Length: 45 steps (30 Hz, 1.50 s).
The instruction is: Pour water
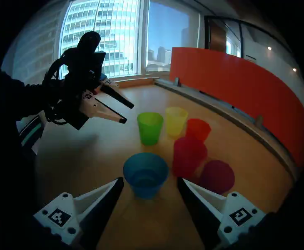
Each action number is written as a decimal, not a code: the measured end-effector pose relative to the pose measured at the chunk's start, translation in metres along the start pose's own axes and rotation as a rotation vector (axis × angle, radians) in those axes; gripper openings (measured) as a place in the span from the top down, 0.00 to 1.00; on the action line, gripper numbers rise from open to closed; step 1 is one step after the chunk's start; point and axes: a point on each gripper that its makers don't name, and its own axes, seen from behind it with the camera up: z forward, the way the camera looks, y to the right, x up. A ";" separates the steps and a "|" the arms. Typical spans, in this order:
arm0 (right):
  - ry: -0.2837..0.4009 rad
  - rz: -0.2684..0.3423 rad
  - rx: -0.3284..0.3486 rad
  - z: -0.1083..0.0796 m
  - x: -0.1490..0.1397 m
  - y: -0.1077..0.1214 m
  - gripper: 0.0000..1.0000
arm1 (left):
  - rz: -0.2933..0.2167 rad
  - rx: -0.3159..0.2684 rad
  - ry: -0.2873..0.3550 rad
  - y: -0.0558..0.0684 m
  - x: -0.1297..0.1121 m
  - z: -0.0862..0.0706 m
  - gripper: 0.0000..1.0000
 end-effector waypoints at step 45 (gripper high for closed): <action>-0.043 -0.024 0.087 0.051 -0.011 -0.011 0.09 | 0.018 -0.027 -0.068 -0.007 -0.007 0.035 0.07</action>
